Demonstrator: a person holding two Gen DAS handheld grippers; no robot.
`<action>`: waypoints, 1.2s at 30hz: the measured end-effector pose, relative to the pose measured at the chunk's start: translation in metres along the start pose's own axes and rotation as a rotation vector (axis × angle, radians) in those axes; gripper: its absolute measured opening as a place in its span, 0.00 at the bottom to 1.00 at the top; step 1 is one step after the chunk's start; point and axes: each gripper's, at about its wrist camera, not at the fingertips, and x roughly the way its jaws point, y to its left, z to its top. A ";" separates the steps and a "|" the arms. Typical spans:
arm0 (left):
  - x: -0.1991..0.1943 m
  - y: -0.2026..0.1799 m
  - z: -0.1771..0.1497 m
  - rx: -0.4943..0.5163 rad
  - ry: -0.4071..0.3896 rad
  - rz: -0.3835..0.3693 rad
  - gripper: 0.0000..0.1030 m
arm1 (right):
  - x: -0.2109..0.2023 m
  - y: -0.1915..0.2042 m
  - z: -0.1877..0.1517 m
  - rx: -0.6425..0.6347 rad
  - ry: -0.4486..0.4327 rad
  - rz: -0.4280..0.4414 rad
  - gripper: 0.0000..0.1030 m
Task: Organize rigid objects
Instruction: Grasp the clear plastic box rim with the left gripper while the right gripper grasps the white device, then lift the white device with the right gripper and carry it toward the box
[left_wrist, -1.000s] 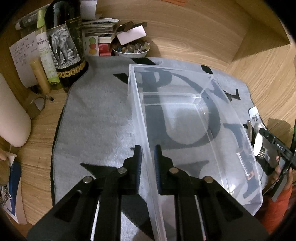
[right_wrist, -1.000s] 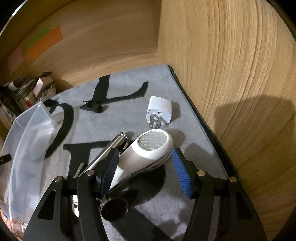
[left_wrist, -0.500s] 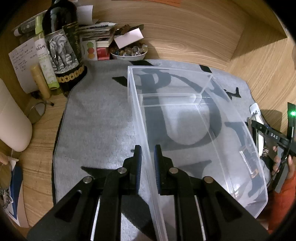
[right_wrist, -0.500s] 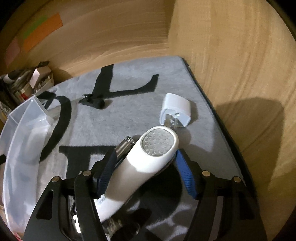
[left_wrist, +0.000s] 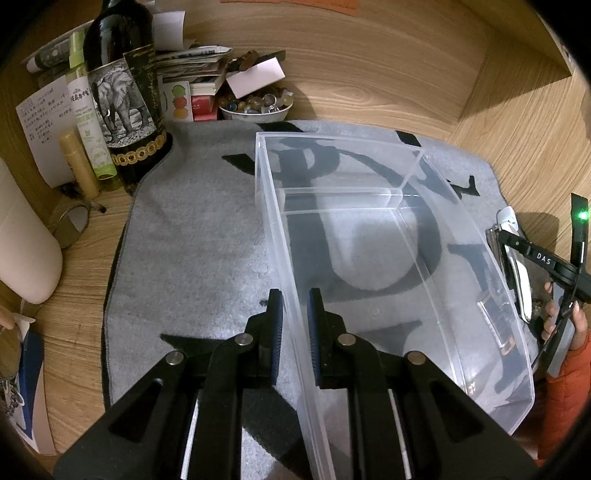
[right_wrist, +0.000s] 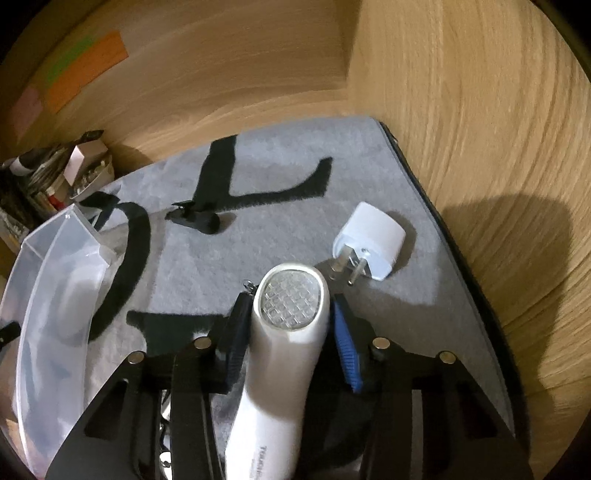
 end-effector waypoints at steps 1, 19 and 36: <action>0.000 0.000 0.000 0.000 0.000 0.000 0.13 | 0.000 0.001 0.001 -0.002 -0.006 0.005 0.38; 0.000 0.001 0.001 0.001 0.003 0.001 0.13 | -0.070 0.036 0.023 -0.109 -0.232 0.040 0.37; 0.000 -0.001 0.000 -0.005 0.000 -0.001 0.13 | -0.075 0.069 0.020 -0.178 -0.273 0.114 0.34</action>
